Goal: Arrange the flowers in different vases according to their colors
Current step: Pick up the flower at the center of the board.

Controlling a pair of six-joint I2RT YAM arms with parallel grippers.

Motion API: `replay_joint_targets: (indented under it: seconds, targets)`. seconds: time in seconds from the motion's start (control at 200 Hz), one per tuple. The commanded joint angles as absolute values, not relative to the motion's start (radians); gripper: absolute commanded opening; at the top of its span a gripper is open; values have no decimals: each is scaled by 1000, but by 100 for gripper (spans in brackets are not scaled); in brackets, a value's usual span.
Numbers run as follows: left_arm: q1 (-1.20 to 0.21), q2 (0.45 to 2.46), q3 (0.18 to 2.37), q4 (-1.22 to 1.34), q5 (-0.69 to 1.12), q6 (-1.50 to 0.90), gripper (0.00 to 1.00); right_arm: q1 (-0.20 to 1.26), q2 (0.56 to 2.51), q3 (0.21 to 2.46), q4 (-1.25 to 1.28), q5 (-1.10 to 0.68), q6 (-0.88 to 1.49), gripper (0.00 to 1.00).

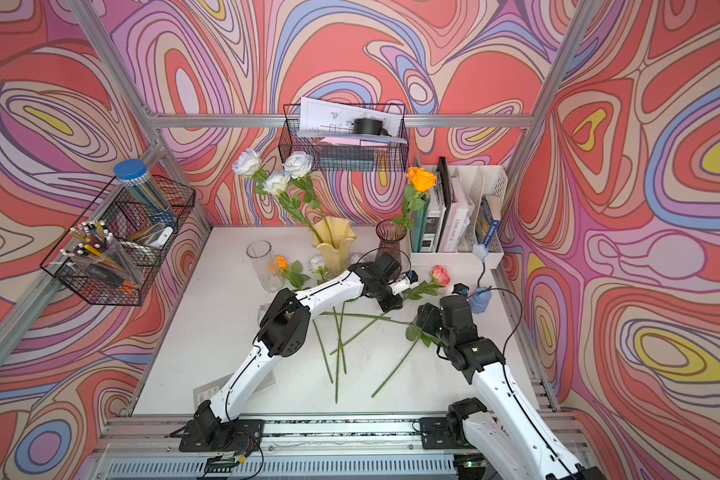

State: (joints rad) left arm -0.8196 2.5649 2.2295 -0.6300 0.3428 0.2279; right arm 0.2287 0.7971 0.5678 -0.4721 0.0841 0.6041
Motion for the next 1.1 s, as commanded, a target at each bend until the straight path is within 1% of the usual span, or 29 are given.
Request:
replay_joint_targets:
  seconds: [0.0,0.085,0.135,0.3,0.536,0.756,0.891,0.981,1.092]
  targets:
    - [-826,2581,2241,-680,302,225,13,223,766,582,-500,98,597,71]
    - [-828,2562,2234,-669,286,222,4,223,747,593,-516,106,587,71]
    - [-828,2546,2229,-662,271,218,0,222,732,597,-524,104,582,71]
    - [-832,2425,2125,-565,214,195,0,223,671,596,-553,104,560,71]
    - [-842,2266,1984,-377,224,154,0,223,630,562,-541,86,555,72]
    - [-857,2201,1958,-242,289,101,0,223,578,523,-525,78,545,72]
    - [-857,2169,1975,-188,261,71,0,223,479,499,-506,17,516,72]
    - [-859,2145,2003,-179,266,56,0,223,430,478,-486,-53,504,69]
    - [-860,2094,2016,-162,282,29,0,223,426,459,-468,-120,500,59]
